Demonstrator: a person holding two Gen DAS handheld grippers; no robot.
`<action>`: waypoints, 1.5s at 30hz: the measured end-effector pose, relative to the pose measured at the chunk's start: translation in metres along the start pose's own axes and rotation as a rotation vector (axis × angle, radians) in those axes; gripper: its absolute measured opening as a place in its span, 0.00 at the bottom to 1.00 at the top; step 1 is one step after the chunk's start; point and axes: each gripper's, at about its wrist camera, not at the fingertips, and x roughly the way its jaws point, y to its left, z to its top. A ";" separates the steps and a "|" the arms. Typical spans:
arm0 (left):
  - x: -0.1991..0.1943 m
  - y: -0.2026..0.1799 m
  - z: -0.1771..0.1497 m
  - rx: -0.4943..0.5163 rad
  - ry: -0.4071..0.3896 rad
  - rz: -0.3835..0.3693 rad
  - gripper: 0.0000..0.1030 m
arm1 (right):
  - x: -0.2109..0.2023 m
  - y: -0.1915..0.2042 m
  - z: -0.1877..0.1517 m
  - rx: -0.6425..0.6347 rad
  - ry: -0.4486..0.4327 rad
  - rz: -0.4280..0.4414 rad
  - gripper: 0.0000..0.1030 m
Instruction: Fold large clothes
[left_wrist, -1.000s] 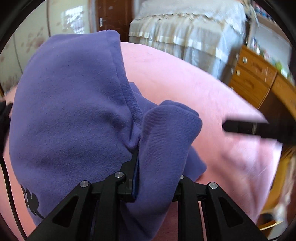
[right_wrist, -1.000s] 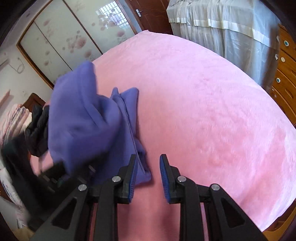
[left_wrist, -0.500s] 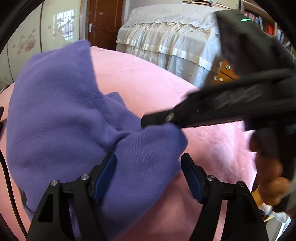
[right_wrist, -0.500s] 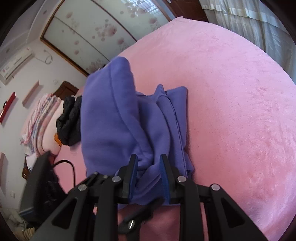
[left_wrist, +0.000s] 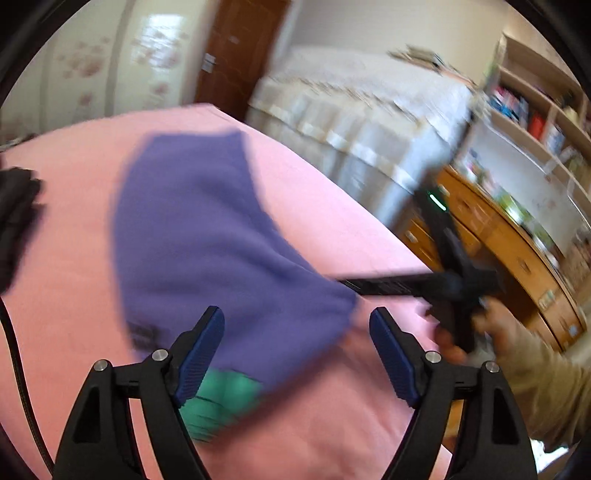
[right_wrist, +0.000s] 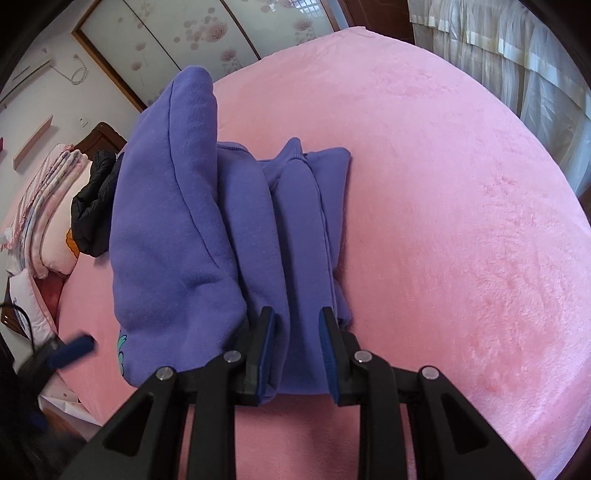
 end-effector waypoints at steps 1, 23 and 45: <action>0.002 0.013 0.009 -0.021 -0.016 0.053 0.77 | -0.003 0.002 0.001 -0.006 -0.003 -0.003 0.24; 0.151 0.083 0.092 -0.100 0.155 0.429 0.27 | -0.043 0.024 0.030 -0.058 -0.115 -0.033 0.40; 0.161 0.067 0.108 -0.087 0.225 0.358 0.27 | 0.046 0.007 0.088 0.088 -0.044 -0.025 0.10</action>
